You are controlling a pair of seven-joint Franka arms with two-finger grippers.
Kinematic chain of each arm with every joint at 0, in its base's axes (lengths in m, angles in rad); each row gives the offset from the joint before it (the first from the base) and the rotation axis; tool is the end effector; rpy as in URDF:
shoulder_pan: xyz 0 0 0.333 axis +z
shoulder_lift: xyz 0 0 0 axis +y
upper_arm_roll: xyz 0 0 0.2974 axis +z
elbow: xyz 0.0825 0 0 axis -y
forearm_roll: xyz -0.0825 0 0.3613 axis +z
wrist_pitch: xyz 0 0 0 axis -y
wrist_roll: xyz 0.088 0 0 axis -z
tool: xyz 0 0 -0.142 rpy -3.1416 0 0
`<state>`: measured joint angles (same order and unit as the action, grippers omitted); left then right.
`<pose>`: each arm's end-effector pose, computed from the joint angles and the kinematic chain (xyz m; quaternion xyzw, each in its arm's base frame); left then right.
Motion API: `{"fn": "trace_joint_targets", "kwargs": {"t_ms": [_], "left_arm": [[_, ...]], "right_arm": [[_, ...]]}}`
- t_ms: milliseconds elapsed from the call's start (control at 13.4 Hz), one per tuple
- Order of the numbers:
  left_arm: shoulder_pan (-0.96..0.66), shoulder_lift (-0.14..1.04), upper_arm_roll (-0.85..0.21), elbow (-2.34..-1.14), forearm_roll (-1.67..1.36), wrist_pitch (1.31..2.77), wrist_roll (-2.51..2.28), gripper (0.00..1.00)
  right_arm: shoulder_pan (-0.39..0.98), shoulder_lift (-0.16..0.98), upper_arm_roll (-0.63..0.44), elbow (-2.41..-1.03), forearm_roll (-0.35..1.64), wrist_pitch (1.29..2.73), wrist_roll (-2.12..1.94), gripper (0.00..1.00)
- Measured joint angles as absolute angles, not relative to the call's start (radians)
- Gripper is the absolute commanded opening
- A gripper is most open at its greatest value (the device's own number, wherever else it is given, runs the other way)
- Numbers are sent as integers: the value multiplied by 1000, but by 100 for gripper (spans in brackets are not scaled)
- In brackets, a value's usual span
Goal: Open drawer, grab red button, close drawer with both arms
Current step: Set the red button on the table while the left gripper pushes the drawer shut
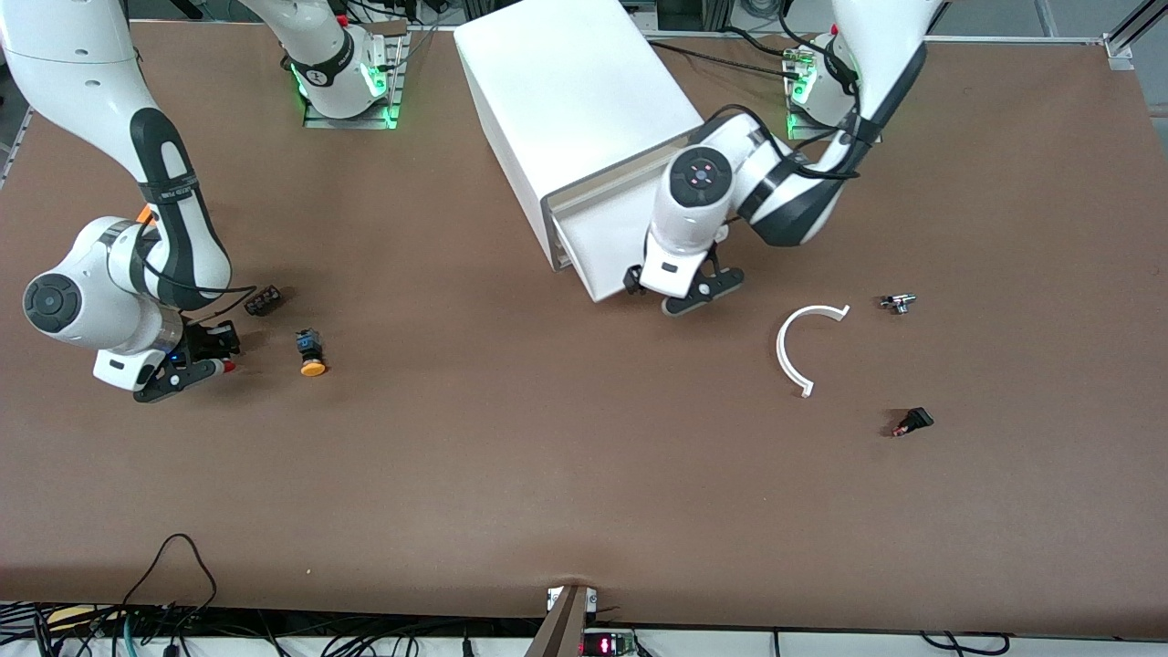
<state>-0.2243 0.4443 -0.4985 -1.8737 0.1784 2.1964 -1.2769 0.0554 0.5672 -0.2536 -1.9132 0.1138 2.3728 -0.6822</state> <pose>0.4623 -0.3801 0.2582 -0.9705 -0.2370 0.0444 0.0071 0.5808 -0.1128 0.1642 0.9755 0.2135 -0.0518 0.0095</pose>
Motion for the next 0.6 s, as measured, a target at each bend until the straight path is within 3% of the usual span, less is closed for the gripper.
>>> {"fn": "trace_joint_targets", "kwargs": {"t_ms": [74,223,596], "left_arm": [[-232,444,-499,-1879,179,2196,-1283,100],[-241,444,-499,-1892,179,2196,-1287,100],[-277,444,-524,-1913,179,2202,-1289,100]], "right_arm": [[57,570,-249,-1914,122,2373,-682,59],[61,574,-245,-1914,146,2373,-682,99],[72,520,-218,-1860,184,2276,-658,100]]}}
